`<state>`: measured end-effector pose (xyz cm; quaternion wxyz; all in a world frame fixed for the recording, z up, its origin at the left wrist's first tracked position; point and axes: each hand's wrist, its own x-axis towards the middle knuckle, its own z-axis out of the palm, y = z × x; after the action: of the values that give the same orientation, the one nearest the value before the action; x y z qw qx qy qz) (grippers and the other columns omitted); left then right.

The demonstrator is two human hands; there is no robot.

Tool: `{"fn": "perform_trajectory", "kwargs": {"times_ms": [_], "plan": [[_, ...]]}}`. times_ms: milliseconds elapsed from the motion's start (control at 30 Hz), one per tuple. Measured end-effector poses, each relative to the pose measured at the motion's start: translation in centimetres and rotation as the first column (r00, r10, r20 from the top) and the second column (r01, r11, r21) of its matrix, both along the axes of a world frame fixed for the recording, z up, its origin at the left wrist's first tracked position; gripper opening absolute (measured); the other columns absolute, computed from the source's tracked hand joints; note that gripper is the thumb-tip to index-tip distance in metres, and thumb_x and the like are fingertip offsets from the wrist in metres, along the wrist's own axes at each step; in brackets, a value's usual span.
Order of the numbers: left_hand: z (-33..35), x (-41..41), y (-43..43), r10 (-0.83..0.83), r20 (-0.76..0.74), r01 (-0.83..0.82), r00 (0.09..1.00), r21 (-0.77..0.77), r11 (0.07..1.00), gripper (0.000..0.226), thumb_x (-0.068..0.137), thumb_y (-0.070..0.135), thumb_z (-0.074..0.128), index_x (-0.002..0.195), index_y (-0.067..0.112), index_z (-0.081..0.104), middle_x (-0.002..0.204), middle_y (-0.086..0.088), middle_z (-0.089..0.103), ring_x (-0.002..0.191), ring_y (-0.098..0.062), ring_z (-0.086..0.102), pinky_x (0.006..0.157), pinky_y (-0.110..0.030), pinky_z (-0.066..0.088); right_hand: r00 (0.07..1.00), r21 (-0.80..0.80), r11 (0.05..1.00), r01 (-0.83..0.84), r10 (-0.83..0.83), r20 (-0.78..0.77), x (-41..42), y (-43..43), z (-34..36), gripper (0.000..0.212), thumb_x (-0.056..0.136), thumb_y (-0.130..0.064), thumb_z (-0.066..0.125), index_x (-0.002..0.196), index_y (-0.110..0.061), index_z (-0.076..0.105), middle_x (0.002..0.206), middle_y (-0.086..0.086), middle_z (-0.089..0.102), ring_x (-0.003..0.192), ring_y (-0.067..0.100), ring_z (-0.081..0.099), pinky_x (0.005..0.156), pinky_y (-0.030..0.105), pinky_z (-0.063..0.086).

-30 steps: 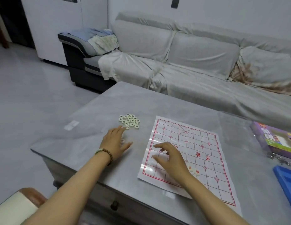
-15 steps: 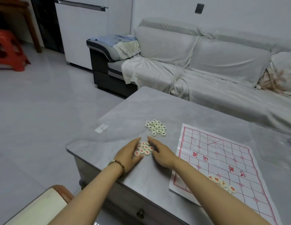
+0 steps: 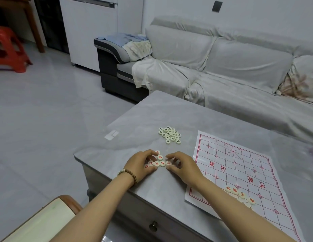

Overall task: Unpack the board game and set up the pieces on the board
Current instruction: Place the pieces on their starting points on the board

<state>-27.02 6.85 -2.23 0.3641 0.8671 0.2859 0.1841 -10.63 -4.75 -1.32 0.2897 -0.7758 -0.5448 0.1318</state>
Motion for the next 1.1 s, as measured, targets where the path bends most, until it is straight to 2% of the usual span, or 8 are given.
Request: {"fn": "perform_trajectory", "kwargs": {"times_ms": [100, 233, 333, 467, 567, 767, 867, 1100], "plan": [[-0.2, 0.2, -0.1, 0.011, 0.014, -0.011, 1.000, 0.001, 1.000, 0.031, 0.079, 0.029, 0.071, 0.107, 0.035, 0.059, 0.098, 0.019, 0.066, 0.092, 0.000, 0.058, 0.082, -0.020, 0.047, 0.999, -0.007, 0.999, 0.044, -0.043, 0.013, 0.1, -0.1, -0.2, 0.026, 0.082, -0.028, 0.071, 0.108, -0.024, 0.068, 0.093, -0.007, 0.058, 0.077, 0.002, 0.048, 0.065, 0.009, 0.034], [0.2, 0.5, -0.1, 0.011, 0.009, -0.011, 1.000, 0.018, 1.000, 0.026, 0.079, 0.027, 0.072, 0.101, 0.034, 0.063, 0.093, 0.019, 0.067, 0.080, 0.001, 0.057, 0.073, -0.013, 0.044, 0.998, -0.010, 0.998, 0.068, -0.068, 0.016, -0.2, -0.2, -0.4, 0.021, 0.083, -0.030, 0.070, 0.104, -0.024, 0.071, 0.090, -0.008, 0.056, 0.073, -0.001, 0.048, 0.063, 0.009, 0.033], [0.4, 0.6, -0.1, 0.031, 0.013, -0.032, 0.999, 0.013, 0.999, 0.025, 0.079, 0.028, 0.072, 0.101, 0.035, 0.063, 0.093, 0.018, 0.067, 0.079, 0.000, 0.059, 0.074, -0.017, 0.048, 0.998, -0.006, 0.998, 0.066, -0.066, 0.013, -0.3, -0.5, -0.3, 0.022, 0.084, -0.030, 0.069, 0.105, -0.024, 0.071, 0.090, -0.008, 0.057, 0.073, 0.000, 0.048, 0.063, 0.009, 0.034], [1.3, 1.2, -0.6, 0.076, 0.138, -0.076, 0.988, -0.006, 0.997, 0.021, 0.078, 0.026, 0.074, 0.095, 0.033, 0.064, 0.091, 0.017, 0.068, 0.086, 0.001, 0.061, 0.076, -0.016, 0.048, 0.998, 0.015, 0.999, 0.052, -0.052, -0.032, -0.2, -1.4, 0.2, 0.021, 0.085, -0.028, 0.069, 0.106, -0.024, 0.072, 0.090, -0.007, 0.058, 0.073, 0.000, 0.049, 0.064, 0.008, 0.036], [2.6, 2.8, -2.1, 0.017, 0.196, -0.018, 0.980, 0.001, 1.000, 0.020, 0.079, 0.025, 0.073, 0.098, 0.029, 0.065, 0.093, 0.016, 0.068, 0.087, 0.001, 0.061, 0.076, -0.014, 0.048, 0.995, 0.053, 0.996, 0.074, -0.071, -0.064, 0.3, -3.1, 1.3, 0.020, 0.085, -0.023, 0.068, 0.105, -0.025, 0.071, 0.091, -0.009, 0.059, 0.074, 0.001, 0.051, 0.066, 0.010, 0.039], [3.8, 7.6, -7.0, -0.177, 0.075, 0.173, 0.981, 0.045, 0.984, 0.027, 0.083, 0.026, 0.068, 0.110, 0.024, 0.062, 0.102, 0.011, 0.065, 0.091, -0.004, 0.058, 0.085, -0.019, 0.048, 0.978, 0.080, 0.977, 0.195, -0.188, -0.095, 4.5, -11.3, 3.8, 0.020, 0.082, -0.023, 0.070, 0.101, -0.029, 0.068, 0.091, -0.014, 0.060, 0.075, 0.003, 0.054, 0.066, 0.014, 0.045], [3.6, 10.0, -9.1, -0.236, 0.031, 0.236, 0.971, 0.003, 0.972, 0.029, 0.084, 0.023, 0.068, 0.111, 0.024, 0.062, 0.104, 0.009, 0.066, 0.090, -0.005, 0.057, 0.085, -0.020, 0.049, 0.950, 0.069, 0.950, 0.305, -0.299, -0.089, 7.8, -16.4, 4.3, 0.020, 0.082, -0.019, 0.070, 0.097, -0.031, 0.067, 0.091, -0.012, 0.061, 0.075, 0.006, 0.055, 0.066, 0.012, 0.046], [2.2, 14.6, -12.2, -0.266, -0.068, 0.265, 0.962, -0.021, 0.964, 0.030, 0.085, 0.022, 0.066, 0.114, 0.027, 0.060, 0.106, 0.010, 0.066, 0.094, -0.006, 0.058, 0.091, -0.026, 0.051, 0.865, 0.021, 0.868, 0.496, -0.491, -0.108, 13.0, -23.5, 2.3, 0.021, 0.082, -0.016, 0.070, 0.096, -0.032, 0.068, 0.091, -0.009, 0.064, 0.079, 0.009, 0.058, 0.065, 0.013, 0.045]]}}
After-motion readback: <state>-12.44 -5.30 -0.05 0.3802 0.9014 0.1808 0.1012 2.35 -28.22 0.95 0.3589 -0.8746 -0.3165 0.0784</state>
